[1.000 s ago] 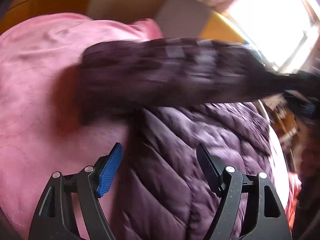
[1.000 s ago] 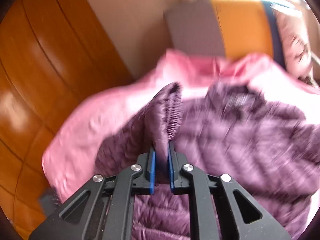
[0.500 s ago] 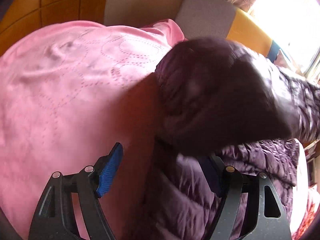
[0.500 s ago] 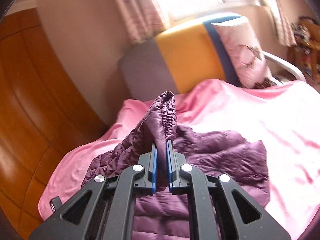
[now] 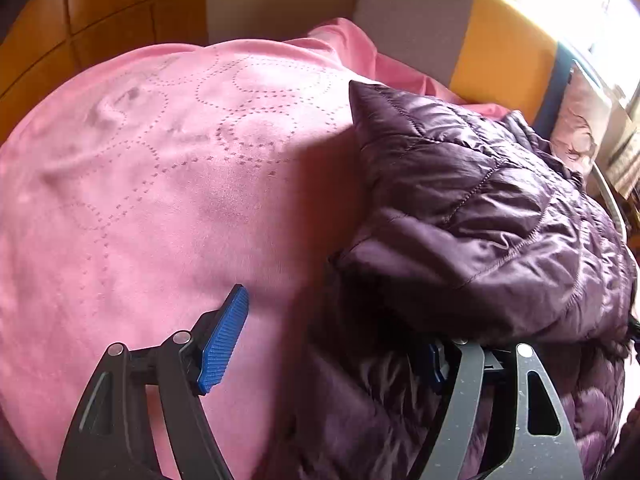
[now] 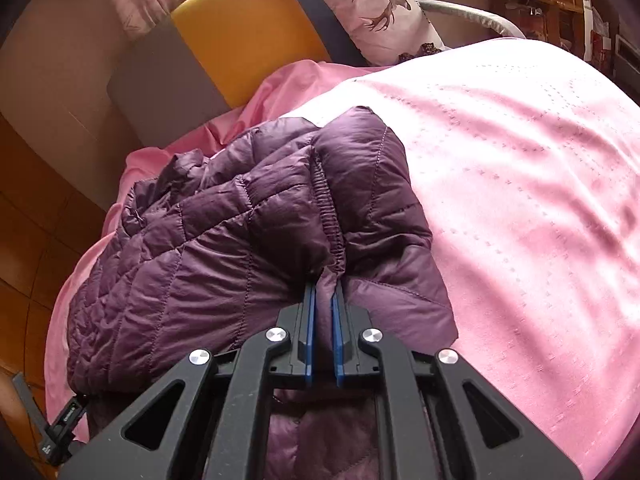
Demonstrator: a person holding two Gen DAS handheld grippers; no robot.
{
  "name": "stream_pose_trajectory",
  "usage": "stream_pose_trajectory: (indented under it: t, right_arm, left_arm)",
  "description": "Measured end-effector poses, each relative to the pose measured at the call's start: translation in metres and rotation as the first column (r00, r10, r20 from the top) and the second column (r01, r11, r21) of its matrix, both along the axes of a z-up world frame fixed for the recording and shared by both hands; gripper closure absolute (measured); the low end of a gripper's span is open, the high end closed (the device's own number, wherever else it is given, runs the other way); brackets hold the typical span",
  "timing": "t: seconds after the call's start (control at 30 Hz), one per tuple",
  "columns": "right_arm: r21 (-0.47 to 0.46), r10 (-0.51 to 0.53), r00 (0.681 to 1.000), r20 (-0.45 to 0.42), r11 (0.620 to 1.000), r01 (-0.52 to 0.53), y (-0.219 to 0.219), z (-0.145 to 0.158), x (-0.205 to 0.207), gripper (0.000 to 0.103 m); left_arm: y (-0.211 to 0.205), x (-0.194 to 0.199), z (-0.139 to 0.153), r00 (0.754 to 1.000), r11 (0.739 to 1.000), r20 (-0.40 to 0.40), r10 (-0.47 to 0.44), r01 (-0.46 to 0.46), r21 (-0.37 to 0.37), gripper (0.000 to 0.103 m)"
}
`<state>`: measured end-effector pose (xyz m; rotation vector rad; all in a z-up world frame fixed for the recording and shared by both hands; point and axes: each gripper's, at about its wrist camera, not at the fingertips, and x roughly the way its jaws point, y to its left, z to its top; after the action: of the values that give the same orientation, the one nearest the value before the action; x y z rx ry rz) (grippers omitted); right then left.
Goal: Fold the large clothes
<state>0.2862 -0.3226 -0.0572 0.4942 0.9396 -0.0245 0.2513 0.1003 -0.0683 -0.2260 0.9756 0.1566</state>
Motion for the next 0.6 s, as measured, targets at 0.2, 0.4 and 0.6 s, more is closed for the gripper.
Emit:
stream_pose_trajectory:
  t: [0.2, 0.4, 0.6]
  right_arm:
    - [-0.137, 0.014, 1.0, 0.015, 0.99, -0.012, 0.003, 0.017, -0.012, 0.073]
    - [-0.179, 0.12, 0.971, 0.209, 0.98, -0.083, 0.034, 0.069, -0.028, 0.042]
    - [-0.274, 0.204, 0.961, 0.187, 0.95, -0.149, 0.085, 0.063, 0.011, 0.014]
  left_arm:
    - [0.014, -0.03, 0.042, 0.99, 1.0, 0.137, -0.02, 0.021, -0.004, 0.027]
    - [-0.004, -0.014, 0.078, 0.962, 0.993, 0.261, -0.083, 0.102, -0.061, 0.025]
    - [-0.047, 0.033, 0.069, 0.954, 0.976, 0.238, -0.182, 0.205, -0.073, 0.025]
